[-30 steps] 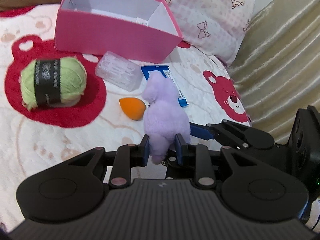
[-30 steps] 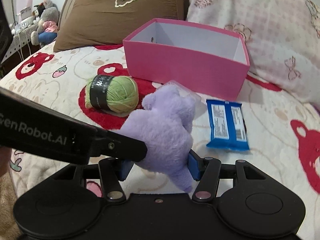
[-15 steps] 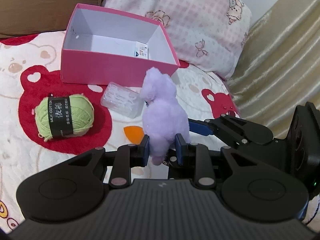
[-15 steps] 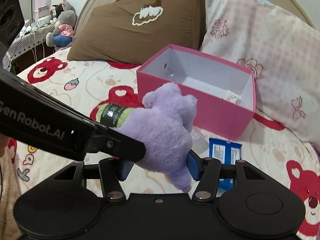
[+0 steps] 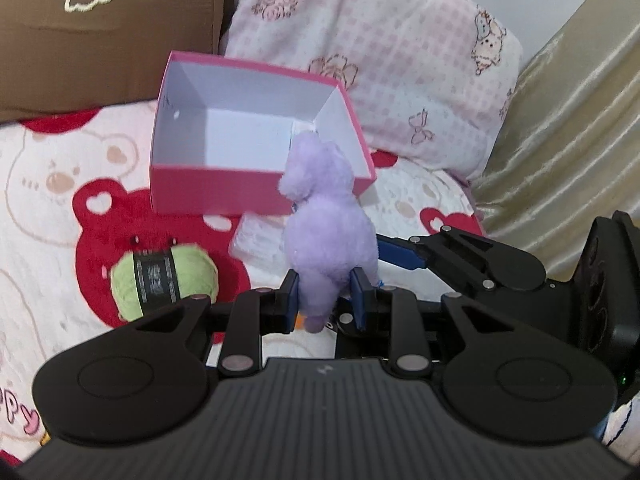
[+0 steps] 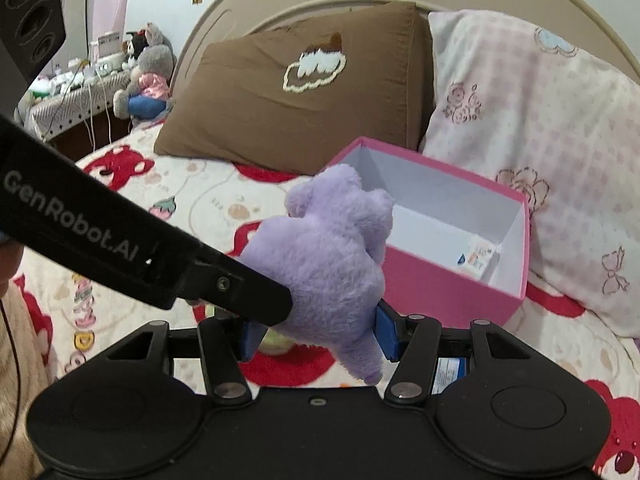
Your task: Organize objects
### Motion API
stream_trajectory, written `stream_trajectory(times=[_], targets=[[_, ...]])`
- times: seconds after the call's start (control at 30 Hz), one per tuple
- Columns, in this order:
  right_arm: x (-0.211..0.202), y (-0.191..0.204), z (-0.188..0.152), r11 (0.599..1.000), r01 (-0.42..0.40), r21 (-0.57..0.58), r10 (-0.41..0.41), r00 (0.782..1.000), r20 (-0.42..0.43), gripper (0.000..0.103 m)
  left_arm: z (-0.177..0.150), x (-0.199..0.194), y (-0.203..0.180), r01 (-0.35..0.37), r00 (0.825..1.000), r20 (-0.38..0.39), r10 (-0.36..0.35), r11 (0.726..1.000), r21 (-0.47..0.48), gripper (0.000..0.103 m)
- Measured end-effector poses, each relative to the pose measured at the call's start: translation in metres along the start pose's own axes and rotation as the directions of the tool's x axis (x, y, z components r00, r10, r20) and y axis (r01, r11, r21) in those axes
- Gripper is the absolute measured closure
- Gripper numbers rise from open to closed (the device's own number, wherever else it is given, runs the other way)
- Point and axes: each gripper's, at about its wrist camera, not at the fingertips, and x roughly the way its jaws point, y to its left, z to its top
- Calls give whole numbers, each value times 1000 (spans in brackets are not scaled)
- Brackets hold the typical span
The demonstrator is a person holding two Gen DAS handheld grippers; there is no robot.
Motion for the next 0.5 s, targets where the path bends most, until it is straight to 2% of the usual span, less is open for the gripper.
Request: stream_trajectory(times=[0.27, 0.5], targets=[[0, -10, 30, 1000, 2, 17, -2, 1000, -6, 42, 30, -7, -10, -19, 1000, 17, 19, 999, 49, 78], [3, -23, 56, 1000, 20, 0, -20, 1000, -16, 42, 58, -4, -4, 29, 999, 22, -31, 998, 63, 77]])
